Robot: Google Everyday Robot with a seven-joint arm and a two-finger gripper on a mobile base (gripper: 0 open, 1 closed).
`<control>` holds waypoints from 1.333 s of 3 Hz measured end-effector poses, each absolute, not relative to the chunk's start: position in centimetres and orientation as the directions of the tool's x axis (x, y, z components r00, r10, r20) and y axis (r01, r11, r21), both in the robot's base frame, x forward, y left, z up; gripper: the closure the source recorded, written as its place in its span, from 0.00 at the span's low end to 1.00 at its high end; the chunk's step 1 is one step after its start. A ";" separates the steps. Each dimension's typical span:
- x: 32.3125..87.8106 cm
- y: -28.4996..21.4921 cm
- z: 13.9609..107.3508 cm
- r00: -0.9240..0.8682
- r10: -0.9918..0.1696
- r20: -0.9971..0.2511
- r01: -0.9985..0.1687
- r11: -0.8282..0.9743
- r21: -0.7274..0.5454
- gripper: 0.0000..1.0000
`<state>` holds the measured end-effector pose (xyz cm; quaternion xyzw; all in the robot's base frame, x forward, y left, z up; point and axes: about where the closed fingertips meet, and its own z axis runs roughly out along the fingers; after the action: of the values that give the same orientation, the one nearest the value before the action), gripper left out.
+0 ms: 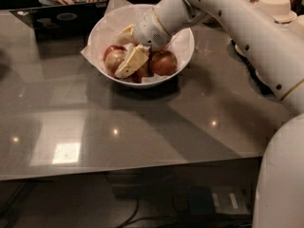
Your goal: Pick apple from white bowl
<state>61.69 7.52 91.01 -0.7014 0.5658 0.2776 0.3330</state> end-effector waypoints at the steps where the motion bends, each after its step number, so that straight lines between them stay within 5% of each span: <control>1: 61.7 7.5 91.0 0.206 -0.609 -0.766 -0.979 -0.138 -0.153 0.52; 3: 61.7 7.5 91.0 0.206 -0.609 -0.766 -0.979 -0.138 -0.153 1.00; 4: 61.7 7.5 91.0 0.206 -0.608 -0.767 -0.978 -0.138 -0.153 1.00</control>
Offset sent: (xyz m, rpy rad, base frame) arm 0.0000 0.0000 0.0000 0.0000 0.0000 0.0000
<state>61.68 7.53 91.02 -0.7014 0.5656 0.2777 0.3333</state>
